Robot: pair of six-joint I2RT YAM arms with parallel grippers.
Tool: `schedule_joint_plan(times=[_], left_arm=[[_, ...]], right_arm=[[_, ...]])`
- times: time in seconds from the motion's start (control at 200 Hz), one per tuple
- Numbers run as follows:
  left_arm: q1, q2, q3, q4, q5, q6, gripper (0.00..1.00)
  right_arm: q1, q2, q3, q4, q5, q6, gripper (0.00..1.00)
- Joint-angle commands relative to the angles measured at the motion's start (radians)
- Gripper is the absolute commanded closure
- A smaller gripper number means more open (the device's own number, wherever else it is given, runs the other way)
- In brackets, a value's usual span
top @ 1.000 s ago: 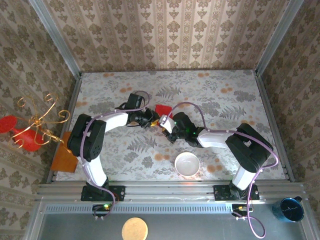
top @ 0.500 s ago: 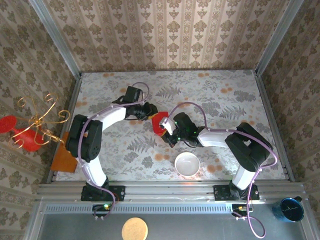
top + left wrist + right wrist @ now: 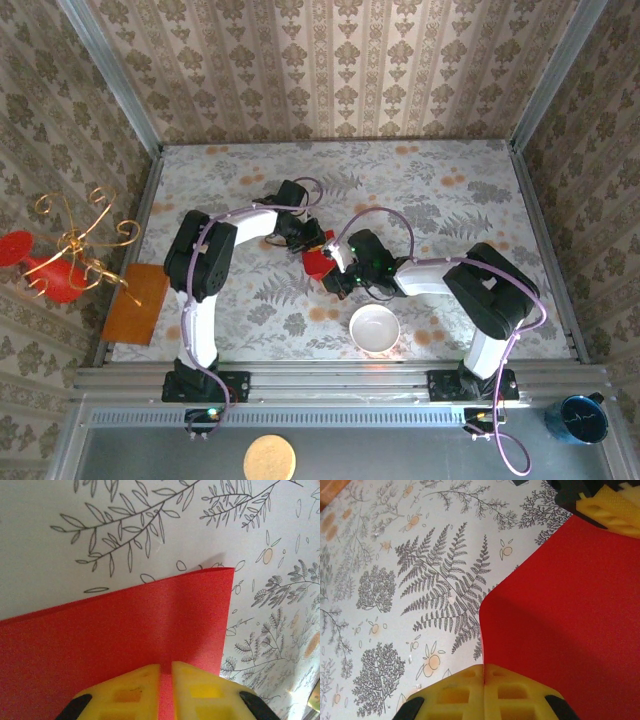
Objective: Fold a paper plane with a square sheet of paper (pick it up from the middle)
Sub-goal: Third fold the triangle at the center of the table.
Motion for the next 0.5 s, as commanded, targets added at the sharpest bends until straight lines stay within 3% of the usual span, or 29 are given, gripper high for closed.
schedule_joint_plan(times=[0.0, 0.495], left_arm=[[-0.01, 0.032, 0.031, -0.077, -0.048, 0.045, 0.86], [-0.014, 0.082, 0.052, -0.119, -0.054, 0.076, 0.89]], right_arm=[[-0.016, 0.016, -0.007, 0.043, -0.032, 0.067, 1.0], [-0.053, 0.075, 0.067, -0.073, 0.124, 0.137, 1.0]])
